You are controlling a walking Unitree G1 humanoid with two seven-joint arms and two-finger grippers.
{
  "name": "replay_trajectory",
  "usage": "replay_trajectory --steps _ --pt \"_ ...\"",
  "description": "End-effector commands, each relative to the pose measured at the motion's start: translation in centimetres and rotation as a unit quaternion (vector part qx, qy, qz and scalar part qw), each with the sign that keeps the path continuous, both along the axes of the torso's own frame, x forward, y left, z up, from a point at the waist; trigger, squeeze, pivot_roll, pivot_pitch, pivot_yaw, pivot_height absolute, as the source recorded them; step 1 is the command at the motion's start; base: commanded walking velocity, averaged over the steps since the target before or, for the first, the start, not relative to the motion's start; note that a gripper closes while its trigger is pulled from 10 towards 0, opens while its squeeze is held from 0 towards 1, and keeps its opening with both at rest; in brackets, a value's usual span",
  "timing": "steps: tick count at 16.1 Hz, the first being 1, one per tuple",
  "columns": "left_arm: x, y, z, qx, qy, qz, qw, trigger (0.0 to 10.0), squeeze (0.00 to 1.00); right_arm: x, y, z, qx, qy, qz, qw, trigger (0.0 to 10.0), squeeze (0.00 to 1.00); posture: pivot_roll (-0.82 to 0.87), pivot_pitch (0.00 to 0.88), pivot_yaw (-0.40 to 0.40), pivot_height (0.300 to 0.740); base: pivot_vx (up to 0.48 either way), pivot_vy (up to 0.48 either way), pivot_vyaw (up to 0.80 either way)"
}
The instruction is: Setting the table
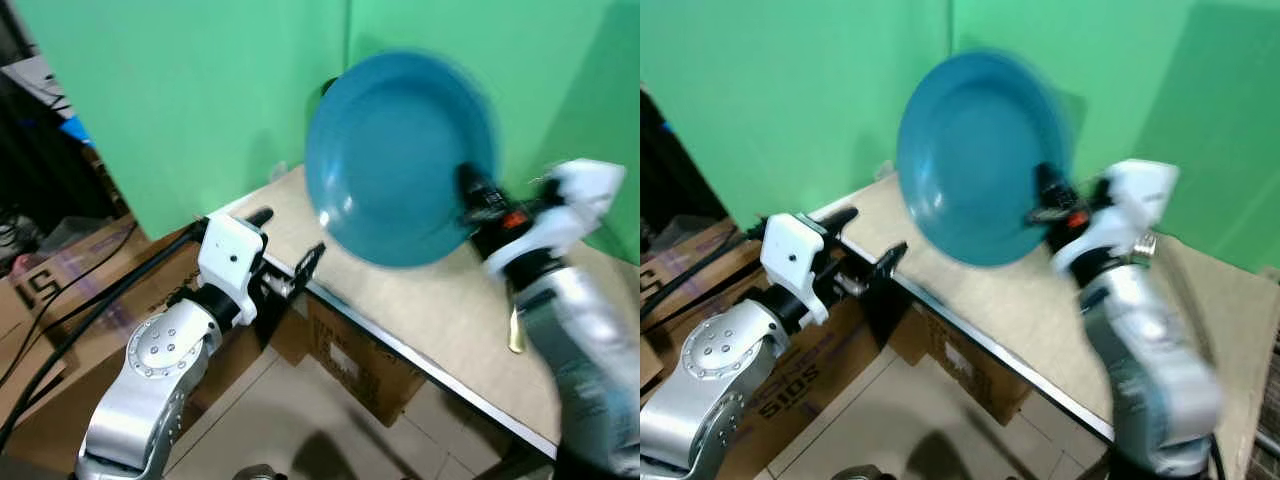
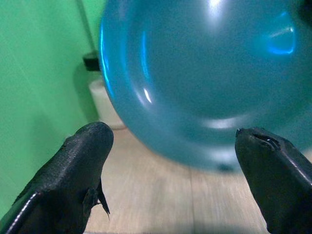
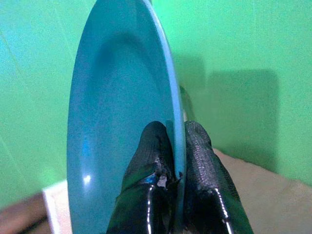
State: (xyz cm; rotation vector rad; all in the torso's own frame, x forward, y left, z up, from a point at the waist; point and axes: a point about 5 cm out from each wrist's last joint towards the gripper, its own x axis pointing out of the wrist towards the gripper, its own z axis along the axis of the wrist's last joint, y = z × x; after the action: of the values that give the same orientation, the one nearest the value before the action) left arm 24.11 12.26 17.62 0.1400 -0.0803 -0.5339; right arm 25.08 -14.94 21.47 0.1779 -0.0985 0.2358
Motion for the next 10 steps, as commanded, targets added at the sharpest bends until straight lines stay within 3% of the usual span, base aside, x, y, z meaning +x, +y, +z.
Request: replay_trajectory --steps 1,4,10 --pt "-0.1 0.2 0.0 0.009 -0.011 0.026 1.0 10.0 0.0 -0.3 0.3 0.9 -0.023 -0.041 -0.026 0.999 10.0 0.0 0.07 0.0 0.06 0.74 0.0 0.0 -0.78" --pt "0.2 1.0 0.2 0.017 -0.028 0.066 0.997 10.0 0.0 -0.2 0.6 0.8 -0.047 -0.058 -0.044 0.996 10.0 0.0 0.07 0.0 0.05 0.74 0.0 0.0 -0.78" --pt "0.2 0.7 0.4 0.014 -0.034 0.07 0.997 10.0 0.0 -0.3 0.8 0.1 -0.061 -0.073 -0.05 0.994 10.0 0.0 0.07 0.0 0.049 0.74 0.0 0.0 -0.79"
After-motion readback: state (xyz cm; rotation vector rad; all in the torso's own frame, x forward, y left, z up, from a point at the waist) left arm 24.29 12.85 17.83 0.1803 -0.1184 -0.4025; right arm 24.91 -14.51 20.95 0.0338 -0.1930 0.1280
